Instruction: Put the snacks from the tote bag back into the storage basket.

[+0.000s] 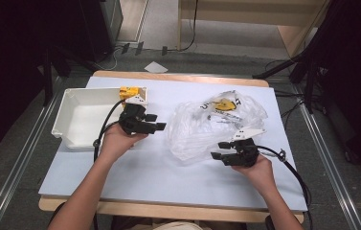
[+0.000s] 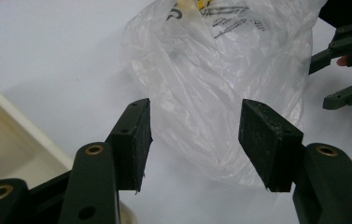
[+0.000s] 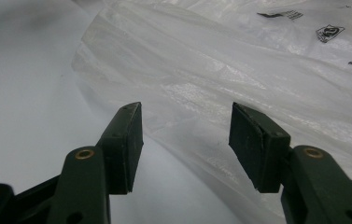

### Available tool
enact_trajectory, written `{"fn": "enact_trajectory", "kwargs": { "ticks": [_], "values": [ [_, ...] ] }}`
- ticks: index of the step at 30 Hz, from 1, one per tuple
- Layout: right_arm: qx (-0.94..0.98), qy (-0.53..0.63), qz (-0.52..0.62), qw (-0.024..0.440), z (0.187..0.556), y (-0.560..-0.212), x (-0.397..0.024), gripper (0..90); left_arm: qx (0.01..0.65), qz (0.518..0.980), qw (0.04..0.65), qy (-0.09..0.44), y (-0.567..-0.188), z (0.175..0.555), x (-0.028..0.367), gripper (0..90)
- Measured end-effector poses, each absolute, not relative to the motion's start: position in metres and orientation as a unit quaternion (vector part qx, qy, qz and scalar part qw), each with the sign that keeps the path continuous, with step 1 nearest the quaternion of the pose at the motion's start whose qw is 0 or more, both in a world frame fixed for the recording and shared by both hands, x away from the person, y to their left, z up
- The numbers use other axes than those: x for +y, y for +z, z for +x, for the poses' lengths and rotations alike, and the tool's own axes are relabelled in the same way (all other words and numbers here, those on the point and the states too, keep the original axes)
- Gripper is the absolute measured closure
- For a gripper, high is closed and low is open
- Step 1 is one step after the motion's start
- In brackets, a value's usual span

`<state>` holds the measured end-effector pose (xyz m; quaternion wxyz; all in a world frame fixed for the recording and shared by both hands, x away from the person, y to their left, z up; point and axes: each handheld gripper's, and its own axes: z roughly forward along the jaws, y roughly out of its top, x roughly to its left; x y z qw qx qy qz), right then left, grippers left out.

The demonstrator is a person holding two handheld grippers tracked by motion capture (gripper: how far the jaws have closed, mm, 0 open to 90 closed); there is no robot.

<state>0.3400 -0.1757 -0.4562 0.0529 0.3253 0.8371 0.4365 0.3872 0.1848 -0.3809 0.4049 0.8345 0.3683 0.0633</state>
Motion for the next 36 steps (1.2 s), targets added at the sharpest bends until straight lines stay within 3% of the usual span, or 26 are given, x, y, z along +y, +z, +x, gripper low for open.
{"fn": "enact_trajectory", "kwargs": {
  "ticks": [36],
  "values": [
    [0.838,0.437,0.321,0.053,0.340,-0.456,-0.176,46.0,0.314,0.862,0.393,0.053,-0.416,0.361,0.130,44.1]
  ]
}}
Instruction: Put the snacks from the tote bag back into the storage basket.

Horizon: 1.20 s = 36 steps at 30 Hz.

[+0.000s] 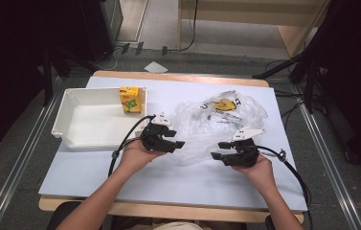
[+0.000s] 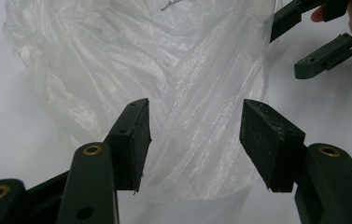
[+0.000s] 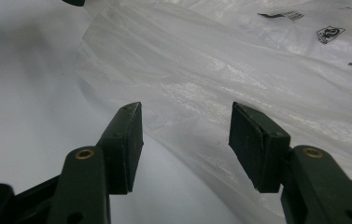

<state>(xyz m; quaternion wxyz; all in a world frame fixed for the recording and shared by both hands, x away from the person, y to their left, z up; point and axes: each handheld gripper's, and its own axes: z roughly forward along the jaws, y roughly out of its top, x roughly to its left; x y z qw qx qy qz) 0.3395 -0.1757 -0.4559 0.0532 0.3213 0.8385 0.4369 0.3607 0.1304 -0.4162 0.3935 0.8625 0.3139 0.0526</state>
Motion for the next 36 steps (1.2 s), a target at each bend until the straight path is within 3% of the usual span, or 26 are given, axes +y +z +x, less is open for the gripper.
{"fn": "enact_trajectory", "kwargs": {
  "ticks": [36],
  "values": [
    [0.840,0.436,0.318,0.053,0.3399,-0.4567,-0.1752,46.1,0.307,0.870,0.384,0.047,-0.4252,0.3623,0.1280,43.3]
  ]
}}
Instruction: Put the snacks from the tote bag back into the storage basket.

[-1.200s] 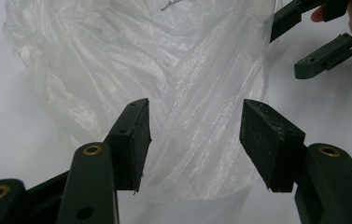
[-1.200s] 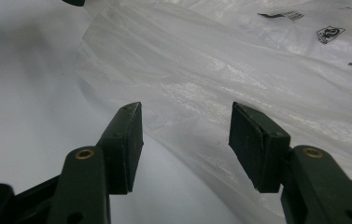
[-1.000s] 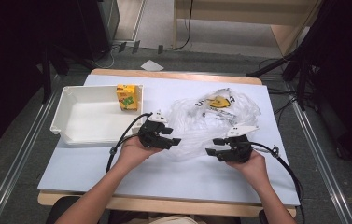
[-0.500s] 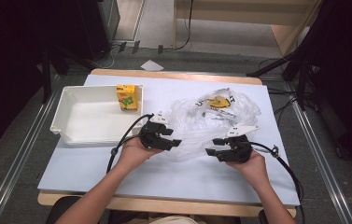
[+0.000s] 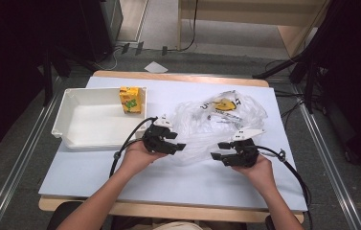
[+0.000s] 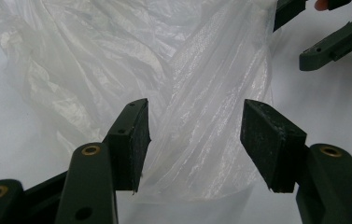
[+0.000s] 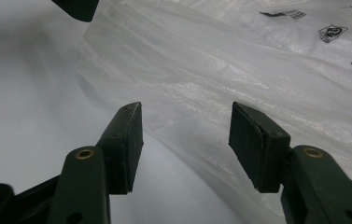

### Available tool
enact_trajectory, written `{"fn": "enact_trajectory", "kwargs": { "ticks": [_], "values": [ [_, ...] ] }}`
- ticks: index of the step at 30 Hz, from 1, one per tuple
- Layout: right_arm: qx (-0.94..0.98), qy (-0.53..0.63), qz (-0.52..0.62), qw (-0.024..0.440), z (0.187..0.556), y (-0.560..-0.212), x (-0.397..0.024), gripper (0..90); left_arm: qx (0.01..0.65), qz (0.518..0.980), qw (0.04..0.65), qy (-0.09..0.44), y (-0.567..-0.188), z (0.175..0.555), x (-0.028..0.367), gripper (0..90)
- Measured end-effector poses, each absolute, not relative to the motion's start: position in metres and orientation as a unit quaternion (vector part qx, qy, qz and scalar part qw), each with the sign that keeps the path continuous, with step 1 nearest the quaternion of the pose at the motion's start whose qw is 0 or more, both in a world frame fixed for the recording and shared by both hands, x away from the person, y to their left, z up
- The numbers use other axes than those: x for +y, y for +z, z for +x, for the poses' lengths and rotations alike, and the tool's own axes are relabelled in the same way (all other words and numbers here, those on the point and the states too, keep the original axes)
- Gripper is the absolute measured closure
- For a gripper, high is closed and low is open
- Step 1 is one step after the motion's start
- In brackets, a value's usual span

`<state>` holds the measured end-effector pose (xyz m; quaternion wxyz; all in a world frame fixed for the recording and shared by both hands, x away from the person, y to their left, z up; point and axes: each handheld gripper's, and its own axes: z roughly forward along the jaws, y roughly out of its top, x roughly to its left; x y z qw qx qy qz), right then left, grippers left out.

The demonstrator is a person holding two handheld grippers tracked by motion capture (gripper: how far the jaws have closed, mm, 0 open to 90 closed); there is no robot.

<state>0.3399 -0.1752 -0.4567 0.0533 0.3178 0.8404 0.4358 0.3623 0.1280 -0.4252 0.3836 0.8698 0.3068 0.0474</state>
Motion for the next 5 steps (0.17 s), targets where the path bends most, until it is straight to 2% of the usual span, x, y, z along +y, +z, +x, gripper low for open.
{"fn": "enact_trajectory", "kwargs": {
  "ticks": [5],
  "values": [
    [0.841,0.435,0.317,0.053,0.3400,-0.4569,-0.1752,46.1,0.305,0.872,0.379,0.046,-0.4256,0.3626,0.1286,42.7]
  ]
}}
